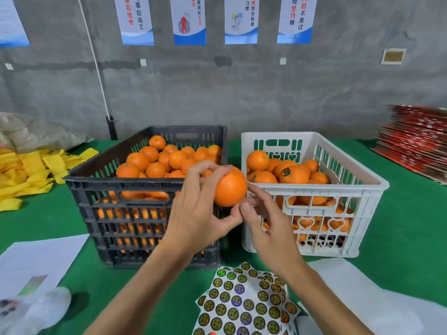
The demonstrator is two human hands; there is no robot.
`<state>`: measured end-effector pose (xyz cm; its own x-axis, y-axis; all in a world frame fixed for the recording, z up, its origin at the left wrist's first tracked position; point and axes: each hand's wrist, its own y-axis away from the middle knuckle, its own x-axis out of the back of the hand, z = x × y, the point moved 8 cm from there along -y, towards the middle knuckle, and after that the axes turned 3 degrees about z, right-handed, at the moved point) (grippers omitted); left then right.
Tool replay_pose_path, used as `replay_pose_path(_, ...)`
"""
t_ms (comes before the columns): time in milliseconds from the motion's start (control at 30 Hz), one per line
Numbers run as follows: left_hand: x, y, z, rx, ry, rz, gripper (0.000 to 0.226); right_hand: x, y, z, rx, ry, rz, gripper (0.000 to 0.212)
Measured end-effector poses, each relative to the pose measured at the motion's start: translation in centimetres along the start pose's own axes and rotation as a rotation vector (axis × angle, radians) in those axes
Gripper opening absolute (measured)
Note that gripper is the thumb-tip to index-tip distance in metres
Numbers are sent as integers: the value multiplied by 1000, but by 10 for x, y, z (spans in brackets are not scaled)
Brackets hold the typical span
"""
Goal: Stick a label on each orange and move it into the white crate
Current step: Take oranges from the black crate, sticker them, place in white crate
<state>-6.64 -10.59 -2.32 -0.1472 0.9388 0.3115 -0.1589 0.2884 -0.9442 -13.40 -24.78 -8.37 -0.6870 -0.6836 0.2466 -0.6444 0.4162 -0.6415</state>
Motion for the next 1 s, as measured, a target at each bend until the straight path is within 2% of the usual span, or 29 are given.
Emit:
replay_pose_path(100, -20, 42, -4, 171, 106, -105, 75, -12, 26, 22, -56, -12, -85, 44)
replay_pose_path(200, -49, 96, -16, 331, 162, -322, 84, -12, 51, 54, -163, 71, -141, 39)
replay_pose_path(267, -59, 132, -24, 404, 236, -383, 80, -12, 65, 77, -230, 105, -211, 41)
replay_pose_path(400, -62, 188, -43, 760, 494, -315, 69, -14, 79, 105, -215, 187, -356, 27)
replay_pose_path(467, -64, 201, -47, 903, 544, -260, 67, -17, 83, 116, -192, 321, -457, 36)
replay_pose_path(600, -69, 206, -43, 1040, 653, -186, 62, -33, 97, 127, -102, 528, -697, 63)
replay_pose_path(767, -76, 210, -40, 1080, 687, -257, 45, -36, 97, 126, -59, 541, -674, 58)
replay_pose_path(1000, -77, 215, -45, 1073, 653, -279, 57, -35, 88, 128, -219, 394, -487, 20)
